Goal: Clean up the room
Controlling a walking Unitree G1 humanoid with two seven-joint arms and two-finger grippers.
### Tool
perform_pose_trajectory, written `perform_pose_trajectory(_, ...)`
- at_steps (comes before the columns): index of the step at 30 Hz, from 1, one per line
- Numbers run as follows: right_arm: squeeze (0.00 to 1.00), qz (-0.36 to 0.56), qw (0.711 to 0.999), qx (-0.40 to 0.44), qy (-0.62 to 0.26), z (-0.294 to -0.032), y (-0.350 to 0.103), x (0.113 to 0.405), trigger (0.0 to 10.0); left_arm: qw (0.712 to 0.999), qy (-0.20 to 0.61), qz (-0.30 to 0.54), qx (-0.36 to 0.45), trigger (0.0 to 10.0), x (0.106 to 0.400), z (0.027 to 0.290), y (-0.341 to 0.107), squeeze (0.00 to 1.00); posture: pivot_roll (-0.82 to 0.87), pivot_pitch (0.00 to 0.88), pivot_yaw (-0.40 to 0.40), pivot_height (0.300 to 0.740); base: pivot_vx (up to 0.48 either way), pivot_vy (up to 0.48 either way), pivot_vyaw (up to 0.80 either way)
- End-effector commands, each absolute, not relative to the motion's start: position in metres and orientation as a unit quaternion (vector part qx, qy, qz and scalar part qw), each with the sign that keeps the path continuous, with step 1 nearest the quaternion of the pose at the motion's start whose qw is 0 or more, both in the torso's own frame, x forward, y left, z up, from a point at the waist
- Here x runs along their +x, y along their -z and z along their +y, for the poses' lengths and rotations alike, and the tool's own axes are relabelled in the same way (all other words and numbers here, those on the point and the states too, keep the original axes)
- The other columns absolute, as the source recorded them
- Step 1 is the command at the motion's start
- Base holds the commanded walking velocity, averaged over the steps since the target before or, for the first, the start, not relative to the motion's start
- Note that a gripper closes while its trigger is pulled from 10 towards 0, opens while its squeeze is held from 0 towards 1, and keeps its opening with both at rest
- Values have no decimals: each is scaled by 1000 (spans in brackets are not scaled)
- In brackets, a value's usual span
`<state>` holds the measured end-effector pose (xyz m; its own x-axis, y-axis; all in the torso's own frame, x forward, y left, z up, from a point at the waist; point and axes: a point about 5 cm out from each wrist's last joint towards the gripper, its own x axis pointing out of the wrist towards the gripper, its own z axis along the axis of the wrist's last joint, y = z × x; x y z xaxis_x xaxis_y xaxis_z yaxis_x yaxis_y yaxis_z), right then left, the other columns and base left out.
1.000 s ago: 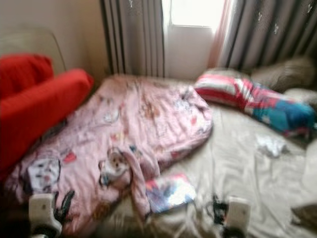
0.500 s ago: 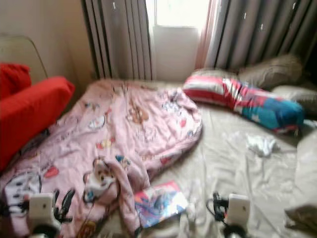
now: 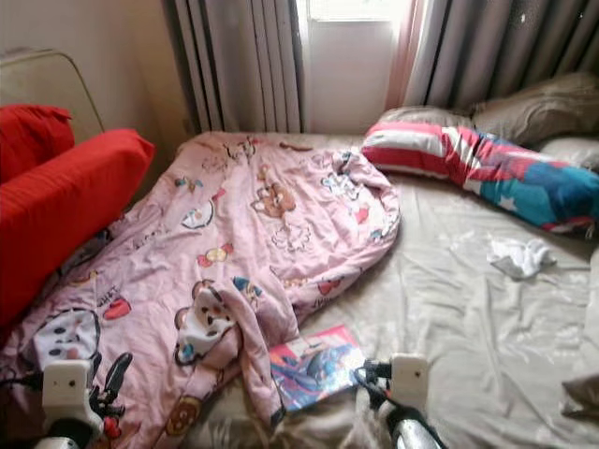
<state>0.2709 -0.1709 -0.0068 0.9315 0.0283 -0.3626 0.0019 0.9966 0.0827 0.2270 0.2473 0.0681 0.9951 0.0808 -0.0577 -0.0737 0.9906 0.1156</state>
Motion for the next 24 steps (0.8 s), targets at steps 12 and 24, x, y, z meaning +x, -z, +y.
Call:
perform_pose_trajectory(12, 0, 211, 976, 33, 30, -169, -3, 298, 10000, 998, 23, 14, 56, 10000, 236, 232, -92, 0, 121, 178, 82, 636, 0, 0, 0)
perform_pose_trajectory(24, 0, 234, 970, 21, 58, -190, -10, 308, 10000, 999, 20, 11, 45, 10000, 211, 222, -111, 0, 162, 299, 67, 636, 0, 0, 0)
